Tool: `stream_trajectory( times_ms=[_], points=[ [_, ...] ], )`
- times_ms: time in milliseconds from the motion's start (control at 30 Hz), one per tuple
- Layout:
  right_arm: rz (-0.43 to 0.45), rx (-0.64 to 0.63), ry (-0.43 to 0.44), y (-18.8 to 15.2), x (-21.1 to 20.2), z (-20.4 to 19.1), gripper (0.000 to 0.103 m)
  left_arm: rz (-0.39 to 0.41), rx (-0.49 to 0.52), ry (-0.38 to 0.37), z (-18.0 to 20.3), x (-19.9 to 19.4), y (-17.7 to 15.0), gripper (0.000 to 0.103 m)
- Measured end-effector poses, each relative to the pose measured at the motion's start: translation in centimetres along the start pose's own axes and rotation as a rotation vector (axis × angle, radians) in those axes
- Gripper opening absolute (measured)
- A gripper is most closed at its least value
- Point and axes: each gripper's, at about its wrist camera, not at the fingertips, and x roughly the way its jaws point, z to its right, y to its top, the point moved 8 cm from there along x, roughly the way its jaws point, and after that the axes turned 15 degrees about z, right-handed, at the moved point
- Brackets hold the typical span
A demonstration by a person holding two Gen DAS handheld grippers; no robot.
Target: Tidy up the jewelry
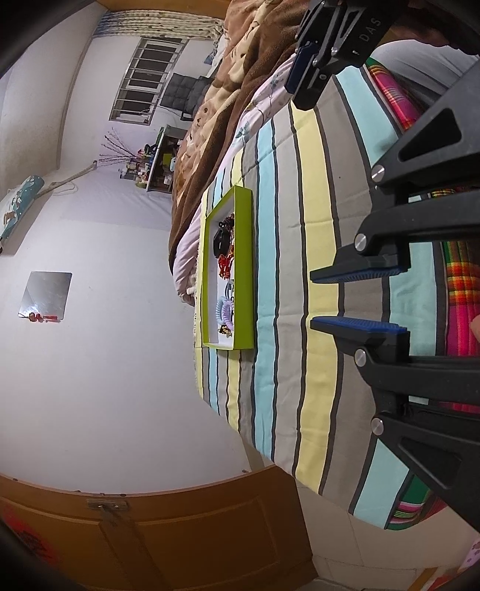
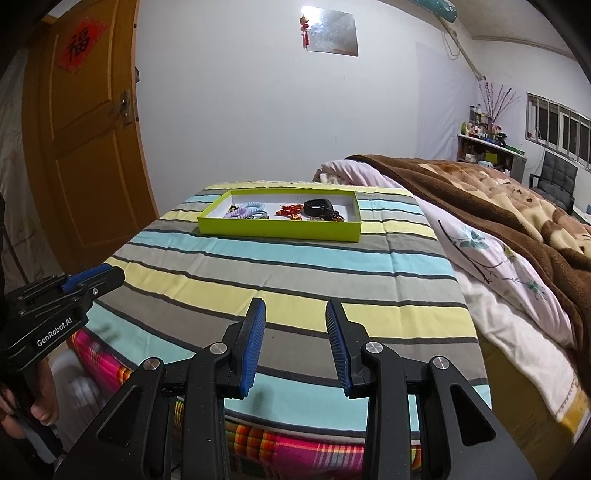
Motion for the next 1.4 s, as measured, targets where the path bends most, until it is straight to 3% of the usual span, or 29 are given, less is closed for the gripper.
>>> stream_trajectory(
  times_ms=[1400],
  points=[
    [-0.017,0.006,0.003,-0.43,0.15,0.02,0.035,-0.036,0.019,0.028,0.14,0.28,-0.99,0.018]
  ],
)
